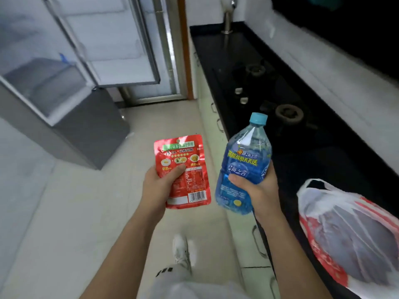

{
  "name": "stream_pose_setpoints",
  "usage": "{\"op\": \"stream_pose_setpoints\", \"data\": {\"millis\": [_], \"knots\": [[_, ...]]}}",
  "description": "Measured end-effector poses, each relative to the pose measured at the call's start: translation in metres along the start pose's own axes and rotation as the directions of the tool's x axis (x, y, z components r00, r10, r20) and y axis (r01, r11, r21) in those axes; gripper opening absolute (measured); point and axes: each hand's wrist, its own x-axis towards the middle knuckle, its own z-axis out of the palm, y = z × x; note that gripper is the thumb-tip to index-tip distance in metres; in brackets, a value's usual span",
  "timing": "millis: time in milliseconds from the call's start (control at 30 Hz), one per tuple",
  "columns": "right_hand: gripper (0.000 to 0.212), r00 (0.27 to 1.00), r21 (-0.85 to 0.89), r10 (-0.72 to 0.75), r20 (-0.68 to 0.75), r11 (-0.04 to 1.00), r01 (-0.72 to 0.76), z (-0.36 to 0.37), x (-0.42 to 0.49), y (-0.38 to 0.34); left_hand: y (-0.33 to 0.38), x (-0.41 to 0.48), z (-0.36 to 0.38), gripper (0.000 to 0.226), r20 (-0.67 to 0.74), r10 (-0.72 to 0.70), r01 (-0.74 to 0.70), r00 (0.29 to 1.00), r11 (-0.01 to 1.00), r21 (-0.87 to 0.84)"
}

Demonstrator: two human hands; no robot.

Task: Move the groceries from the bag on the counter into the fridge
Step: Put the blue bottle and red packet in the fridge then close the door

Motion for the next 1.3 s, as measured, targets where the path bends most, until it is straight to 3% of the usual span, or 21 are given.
{"op": "stream_pose_setpoints", "data": {"millis": [400,800,1300], "knots": [[0.087,0.946,-0.076,0.073,0.315,0.996,-0.052,0.192,0.058,0.027,0.005,0.063,-0.162,0.029,-0.332,-0.044,-0.010,0.942,0.987,-0.160],[0.091,0.908,-0.088,0.091,0.408,0.994,-0.061,0.400,0.140,0.044,0.054,0.200,-0.306,0.029,-0.409,-0.024,-0.041,0.912,0.988,-0.149],[0.090,0.867,-0.131,0.093,0.489,0.991,-0.032,0.529,0.252,0.063,0.089,0.324,-0.378,0.018,-0.512,-0.040,-0.053,0.858,0.985,-0.166]]}}
